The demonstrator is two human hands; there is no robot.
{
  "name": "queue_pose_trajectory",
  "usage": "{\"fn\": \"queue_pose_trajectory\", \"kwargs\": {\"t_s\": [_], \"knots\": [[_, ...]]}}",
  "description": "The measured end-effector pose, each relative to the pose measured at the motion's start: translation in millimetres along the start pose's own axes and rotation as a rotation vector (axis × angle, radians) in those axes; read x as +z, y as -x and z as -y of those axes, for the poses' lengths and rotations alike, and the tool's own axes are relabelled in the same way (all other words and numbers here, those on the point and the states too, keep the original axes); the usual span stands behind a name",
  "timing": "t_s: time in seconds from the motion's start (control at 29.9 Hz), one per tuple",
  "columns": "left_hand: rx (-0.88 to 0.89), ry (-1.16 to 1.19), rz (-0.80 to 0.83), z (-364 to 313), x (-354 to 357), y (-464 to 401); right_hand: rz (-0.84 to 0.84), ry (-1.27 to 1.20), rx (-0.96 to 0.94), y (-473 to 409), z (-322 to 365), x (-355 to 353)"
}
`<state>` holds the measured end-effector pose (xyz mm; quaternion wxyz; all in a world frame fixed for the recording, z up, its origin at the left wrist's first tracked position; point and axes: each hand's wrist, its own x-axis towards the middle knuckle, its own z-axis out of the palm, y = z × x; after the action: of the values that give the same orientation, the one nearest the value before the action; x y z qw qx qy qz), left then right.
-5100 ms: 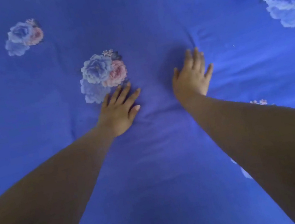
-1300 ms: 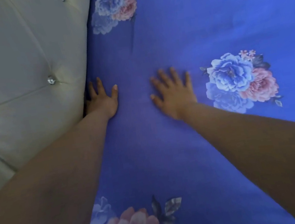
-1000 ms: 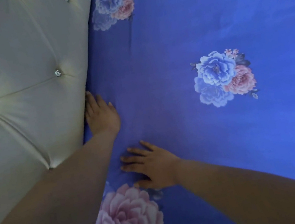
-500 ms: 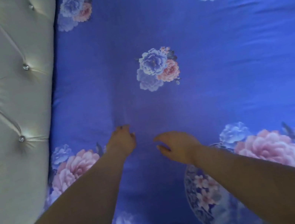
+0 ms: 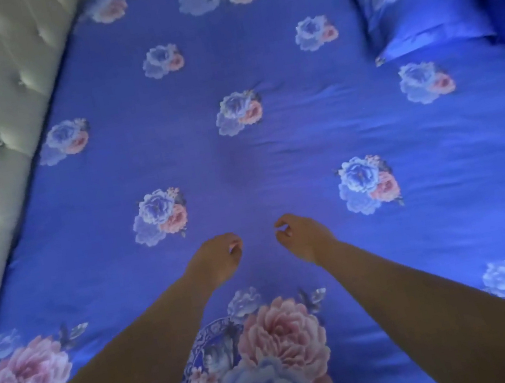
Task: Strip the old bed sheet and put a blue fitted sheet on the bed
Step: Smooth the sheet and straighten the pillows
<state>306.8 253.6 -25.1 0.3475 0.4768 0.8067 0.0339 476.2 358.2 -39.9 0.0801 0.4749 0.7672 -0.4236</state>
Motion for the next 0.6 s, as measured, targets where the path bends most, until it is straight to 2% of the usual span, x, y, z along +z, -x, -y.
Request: {"fn": "queue_pose_trajectory", "kwargs": {"t_s": [0.2,0.47,0.6], "knots": [[0.092,-0.072,-0.012,-86.7,3.3,-65.9,-0.113,-0.083,0.060,-20.0,-58.0,-71.1],[0.139,-0.083,-0.020,-218.6,53.2,-170.6,-0.316,-0.227,0.233,-76.2,-207.3,-186.4],[0.122,-0.112,-0.036,-288.2,91.0,-231.8,-0.370,-0.188,0.254,-105.4,-281.9,-253.8]]}}
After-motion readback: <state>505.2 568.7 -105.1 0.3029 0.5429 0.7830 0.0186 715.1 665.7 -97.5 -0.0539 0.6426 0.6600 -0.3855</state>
